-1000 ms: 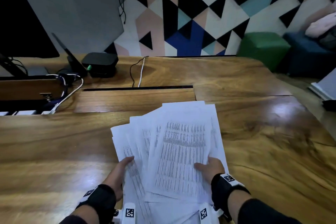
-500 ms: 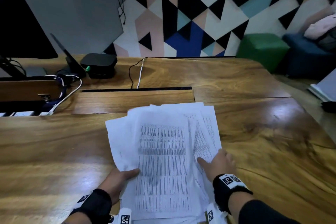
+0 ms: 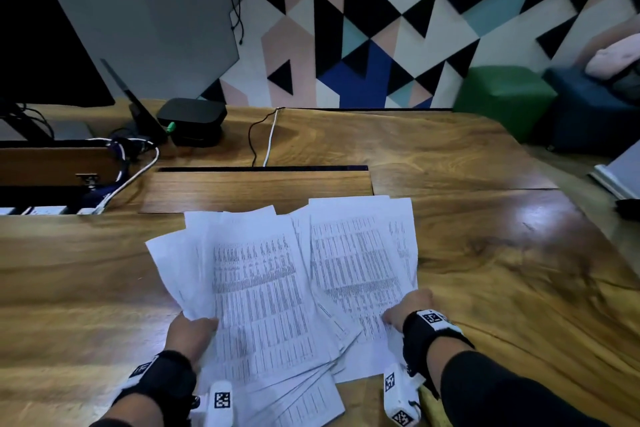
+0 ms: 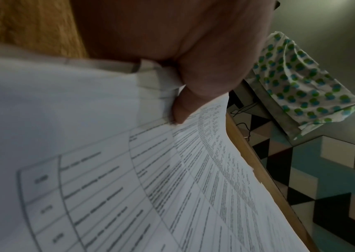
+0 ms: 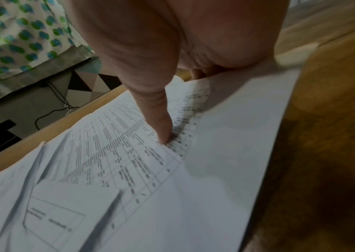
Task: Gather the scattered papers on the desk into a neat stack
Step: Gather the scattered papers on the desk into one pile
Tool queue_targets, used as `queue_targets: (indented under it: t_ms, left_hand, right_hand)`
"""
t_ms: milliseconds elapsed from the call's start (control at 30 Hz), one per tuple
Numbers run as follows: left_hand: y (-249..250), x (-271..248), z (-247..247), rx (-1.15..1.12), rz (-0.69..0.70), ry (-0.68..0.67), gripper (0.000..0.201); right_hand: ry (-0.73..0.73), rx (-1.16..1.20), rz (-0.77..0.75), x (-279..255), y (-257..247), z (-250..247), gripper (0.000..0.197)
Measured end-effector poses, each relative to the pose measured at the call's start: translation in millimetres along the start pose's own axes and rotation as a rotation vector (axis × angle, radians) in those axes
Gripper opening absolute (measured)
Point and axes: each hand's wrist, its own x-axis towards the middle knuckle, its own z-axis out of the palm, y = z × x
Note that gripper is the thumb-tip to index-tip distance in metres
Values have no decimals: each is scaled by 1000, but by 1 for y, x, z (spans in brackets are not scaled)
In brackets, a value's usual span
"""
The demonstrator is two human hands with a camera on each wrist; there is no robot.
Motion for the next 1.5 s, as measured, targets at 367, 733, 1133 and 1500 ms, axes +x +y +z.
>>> queue_targets:
  t_ms: [367, 733, 1133, 1500]
  left_hand:
    - [-3, 3, 0, 12, -12, 2, 20]
    - [-2, 1, 0, 70, -16, 2, 15]
    - [-12, 8, -3, 92, -15, -35, 17]
    - [-6, -5, -6, 77, -28, -74, 18]
  right_hand:
    - [30, -15, -81, -14, -9, -2, 57]
    - [95, -141, -112, -21, -13, 7, 38]
    - [-120, 374, -104, -19, -16, 6, 48]
    - [-39, 530, -506, -54, -25, -48, 15]
